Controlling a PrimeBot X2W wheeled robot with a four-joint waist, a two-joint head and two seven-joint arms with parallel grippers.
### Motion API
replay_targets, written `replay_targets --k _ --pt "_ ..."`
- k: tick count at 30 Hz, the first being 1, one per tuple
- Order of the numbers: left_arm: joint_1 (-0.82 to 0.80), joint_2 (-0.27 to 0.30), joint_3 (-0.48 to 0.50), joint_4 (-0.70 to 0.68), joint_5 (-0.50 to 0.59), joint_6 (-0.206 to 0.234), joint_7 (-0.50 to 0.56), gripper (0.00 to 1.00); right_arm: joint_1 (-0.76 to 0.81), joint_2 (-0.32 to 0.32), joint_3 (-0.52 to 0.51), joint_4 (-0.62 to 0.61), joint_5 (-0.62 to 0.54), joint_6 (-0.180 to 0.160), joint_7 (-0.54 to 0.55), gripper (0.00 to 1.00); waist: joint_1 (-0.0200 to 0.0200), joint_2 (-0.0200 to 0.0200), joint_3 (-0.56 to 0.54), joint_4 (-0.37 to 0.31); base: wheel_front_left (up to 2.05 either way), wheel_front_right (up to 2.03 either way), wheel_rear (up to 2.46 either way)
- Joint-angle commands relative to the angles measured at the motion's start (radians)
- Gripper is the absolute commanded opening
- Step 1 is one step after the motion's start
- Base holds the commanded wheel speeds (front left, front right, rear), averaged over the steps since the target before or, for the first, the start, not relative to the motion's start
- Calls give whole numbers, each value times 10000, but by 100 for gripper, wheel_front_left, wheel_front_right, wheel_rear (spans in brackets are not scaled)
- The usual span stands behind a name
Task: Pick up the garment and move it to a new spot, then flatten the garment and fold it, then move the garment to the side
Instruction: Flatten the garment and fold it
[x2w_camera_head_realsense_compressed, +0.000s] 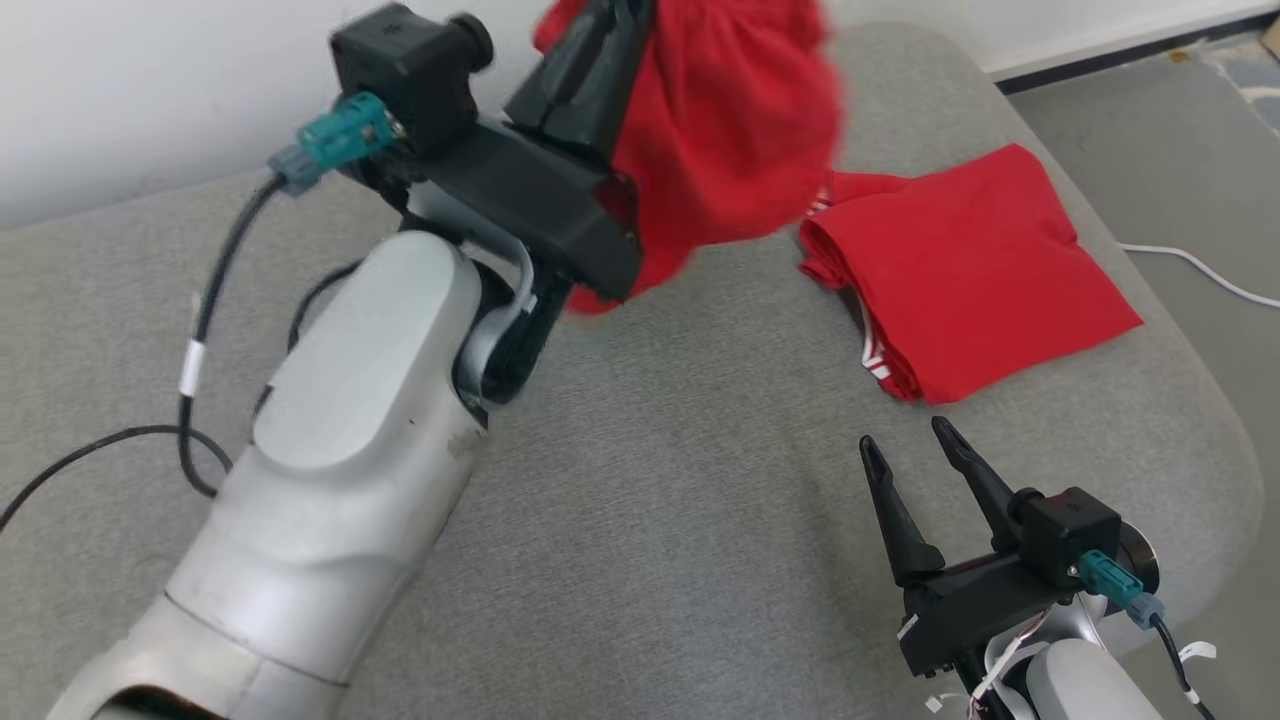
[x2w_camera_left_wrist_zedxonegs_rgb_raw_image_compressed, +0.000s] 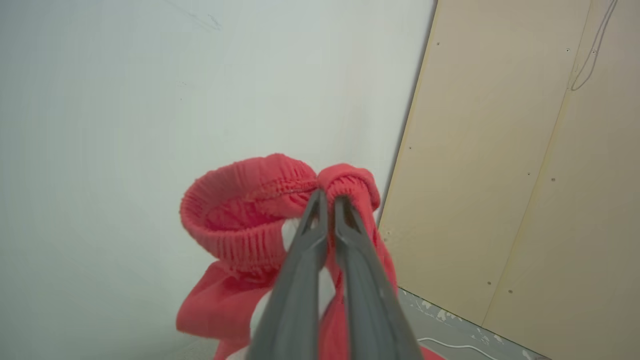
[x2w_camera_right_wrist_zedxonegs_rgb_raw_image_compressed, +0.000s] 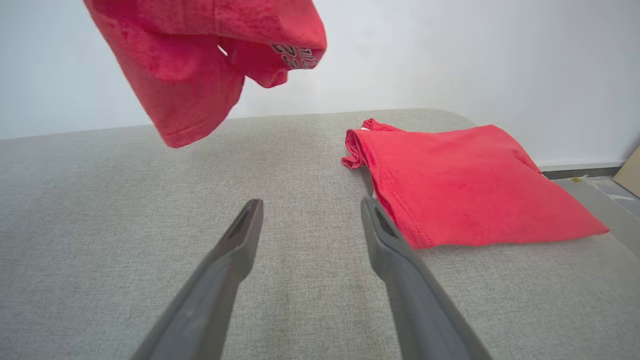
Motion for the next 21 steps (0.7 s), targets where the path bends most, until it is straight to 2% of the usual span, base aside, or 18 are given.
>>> replay_targets --k 1,4,12,21 --pt "237 4 -107 83 7 -42 -58 0 86 15 -47 -15 35 -29 -57 100 1 1 -54 153 0 0 0" --pt "805 98 -288 421 93 19 -100 0 176 -25 -61 -41 50 -29 -52 100 1 1 -71 421 0 0 0" --pt "2931 932 -623 2008 20 177 118 0 71 -43 31 -92 59 -30 16 100 1 1 -69 1084 0 0 0" --pt "3977 1833 -478 3089 13 578 -5 0 128 -125 105 -32 97 -30 73 100 1 1 -329 1253 0 0 0"
